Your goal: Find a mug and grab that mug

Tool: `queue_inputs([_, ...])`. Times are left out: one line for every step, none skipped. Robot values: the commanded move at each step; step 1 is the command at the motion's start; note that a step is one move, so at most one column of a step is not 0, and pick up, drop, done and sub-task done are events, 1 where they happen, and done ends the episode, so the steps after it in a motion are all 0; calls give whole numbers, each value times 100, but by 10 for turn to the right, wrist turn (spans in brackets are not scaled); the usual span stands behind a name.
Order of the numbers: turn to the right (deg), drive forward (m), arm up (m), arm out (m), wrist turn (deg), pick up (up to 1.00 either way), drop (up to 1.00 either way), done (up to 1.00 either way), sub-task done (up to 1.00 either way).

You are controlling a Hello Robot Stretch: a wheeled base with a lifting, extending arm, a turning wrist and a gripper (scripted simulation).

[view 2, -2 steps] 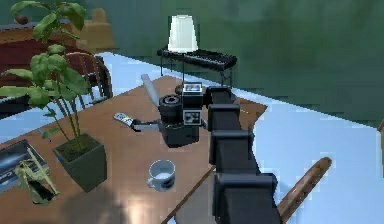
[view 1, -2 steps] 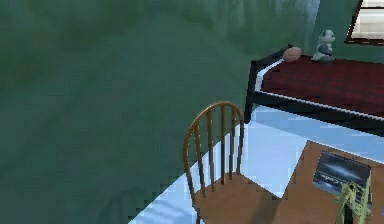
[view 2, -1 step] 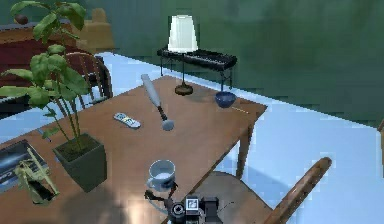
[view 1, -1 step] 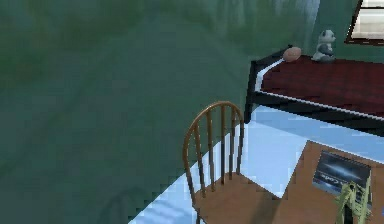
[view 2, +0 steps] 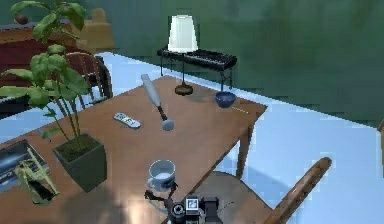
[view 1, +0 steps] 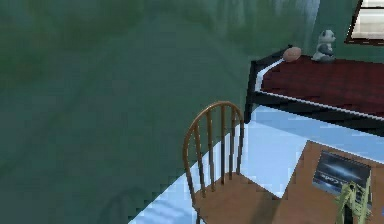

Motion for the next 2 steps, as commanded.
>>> queue_inputs([0, 0, 10, 0, 0, 0, 0, 0, 0])
queue_inputs([0, 0, 0, 0, 0, 0, 0, 100, 0])
